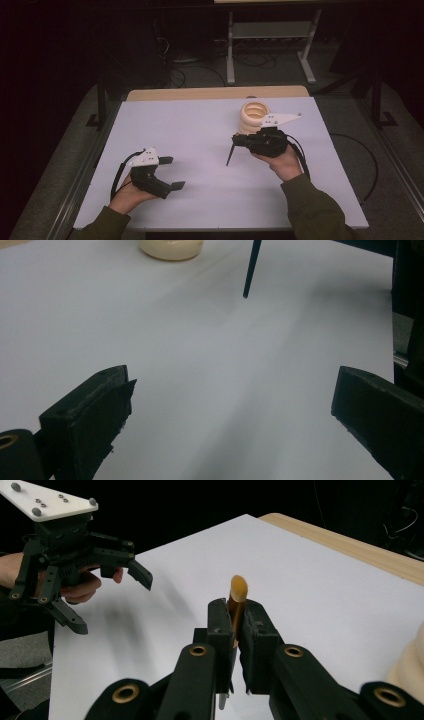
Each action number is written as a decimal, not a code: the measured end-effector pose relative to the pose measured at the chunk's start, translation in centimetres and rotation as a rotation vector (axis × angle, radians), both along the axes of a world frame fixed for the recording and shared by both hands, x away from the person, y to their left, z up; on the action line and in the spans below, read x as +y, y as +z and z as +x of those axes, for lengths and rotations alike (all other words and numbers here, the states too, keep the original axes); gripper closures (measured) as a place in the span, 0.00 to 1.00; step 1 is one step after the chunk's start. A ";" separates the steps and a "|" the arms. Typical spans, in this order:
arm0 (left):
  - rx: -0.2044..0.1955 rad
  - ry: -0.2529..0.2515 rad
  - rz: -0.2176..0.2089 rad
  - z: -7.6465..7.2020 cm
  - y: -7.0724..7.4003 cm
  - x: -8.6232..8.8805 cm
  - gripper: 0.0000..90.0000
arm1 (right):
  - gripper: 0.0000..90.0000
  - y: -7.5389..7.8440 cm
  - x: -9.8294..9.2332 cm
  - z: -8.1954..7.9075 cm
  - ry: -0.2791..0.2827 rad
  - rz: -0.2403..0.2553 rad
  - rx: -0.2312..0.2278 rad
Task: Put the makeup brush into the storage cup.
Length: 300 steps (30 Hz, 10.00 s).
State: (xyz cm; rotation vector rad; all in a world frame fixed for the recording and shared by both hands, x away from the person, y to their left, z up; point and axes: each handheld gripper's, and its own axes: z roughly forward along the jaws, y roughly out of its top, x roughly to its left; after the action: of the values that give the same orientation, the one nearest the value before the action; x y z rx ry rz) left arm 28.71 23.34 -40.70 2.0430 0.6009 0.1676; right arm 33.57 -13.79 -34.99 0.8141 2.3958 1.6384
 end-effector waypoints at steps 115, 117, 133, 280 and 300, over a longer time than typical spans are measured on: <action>0.029 0.073 0.011 -1.5 -1.6 3.4 0.03 | 0.93 6.6 -5.1 9.2 -0.270 0.000 -0.072; 0.030 0.071 0.010 -1.5 -1.6 3.4 0.03 | 0.93 6.6 -5.2 9.3 -0.278 0.003 -0.073; 0.039 0.068 0.003 -1.6 -1.7 3.2 0.03 | 0.92 5.1 -4.8 10.8 -0.309 -0.043 -0.062; 0.022 0.085 -0.002 -1.9 -1.4 4.0 0.03 | 0.09 -3.1 -7.2 -1.8 -0.208 -0.137 -0.017; 0.016 0.091 -0.013 -1.9 -1.3 4.1 0.03 | 0.09 -5.6 -8.2 -4.6 -0.205 -0.160 0.017</action>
State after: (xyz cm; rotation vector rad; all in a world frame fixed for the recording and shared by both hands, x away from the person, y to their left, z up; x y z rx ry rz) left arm 26.80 27.47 -42.00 2.0069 0.7041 0.2008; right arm 28.98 -21.94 -40.55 1.0088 2.3279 1.3508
